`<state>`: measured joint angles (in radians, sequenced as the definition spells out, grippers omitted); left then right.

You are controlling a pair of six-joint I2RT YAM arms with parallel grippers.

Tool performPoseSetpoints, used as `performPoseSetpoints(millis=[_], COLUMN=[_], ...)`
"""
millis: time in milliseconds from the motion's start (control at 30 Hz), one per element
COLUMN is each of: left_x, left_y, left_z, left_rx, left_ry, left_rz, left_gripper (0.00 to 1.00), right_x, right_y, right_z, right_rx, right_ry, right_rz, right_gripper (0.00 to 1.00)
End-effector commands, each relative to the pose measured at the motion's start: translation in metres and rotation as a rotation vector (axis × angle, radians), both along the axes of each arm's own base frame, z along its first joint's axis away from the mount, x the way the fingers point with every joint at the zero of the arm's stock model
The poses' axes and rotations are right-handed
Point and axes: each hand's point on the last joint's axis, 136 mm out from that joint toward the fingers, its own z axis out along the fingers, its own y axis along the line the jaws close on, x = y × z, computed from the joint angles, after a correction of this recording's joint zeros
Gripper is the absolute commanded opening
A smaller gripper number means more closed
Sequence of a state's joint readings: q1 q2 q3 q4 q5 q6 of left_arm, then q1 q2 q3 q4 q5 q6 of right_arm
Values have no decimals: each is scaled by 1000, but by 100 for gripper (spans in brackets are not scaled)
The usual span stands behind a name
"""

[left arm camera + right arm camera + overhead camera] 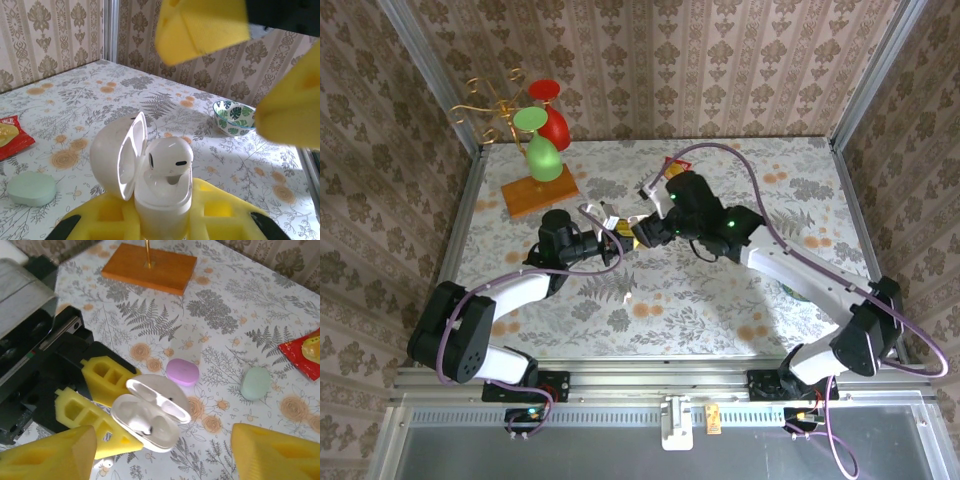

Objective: Insert wireless bluetooth earbuds into charging case

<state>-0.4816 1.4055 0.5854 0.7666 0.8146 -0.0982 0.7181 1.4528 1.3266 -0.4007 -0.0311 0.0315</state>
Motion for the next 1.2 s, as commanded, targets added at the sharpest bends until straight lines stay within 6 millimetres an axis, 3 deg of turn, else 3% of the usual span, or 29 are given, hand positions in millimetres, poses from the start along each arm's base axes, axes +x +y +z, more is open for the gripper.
performPoseSetpoints(millis=[0,167,467,700,1167], left_x=[-2,-5,-7,-6,-1], left_y=[0,0,0,-1,2], left_z=[18,20,23,27,32], left_rx=[-34,-45,-51,-55,-67], left_ry=[-70,-85,-92,-96,-97], left_rz=[-23,-34,-45,-43,-15], left_gripper=[7,8,8,8,7], right_x=[-6,-7,1,14,14], right_y=[1,3,11,-3,-31], right_z=[8,0,-11,-26,-28], right_rx=[170,259,246,174,120], right_ry=[96,203,251,261,226], right_rz=[12,29,19,-69,-113], right_gripper=[78,84,86,82,81])
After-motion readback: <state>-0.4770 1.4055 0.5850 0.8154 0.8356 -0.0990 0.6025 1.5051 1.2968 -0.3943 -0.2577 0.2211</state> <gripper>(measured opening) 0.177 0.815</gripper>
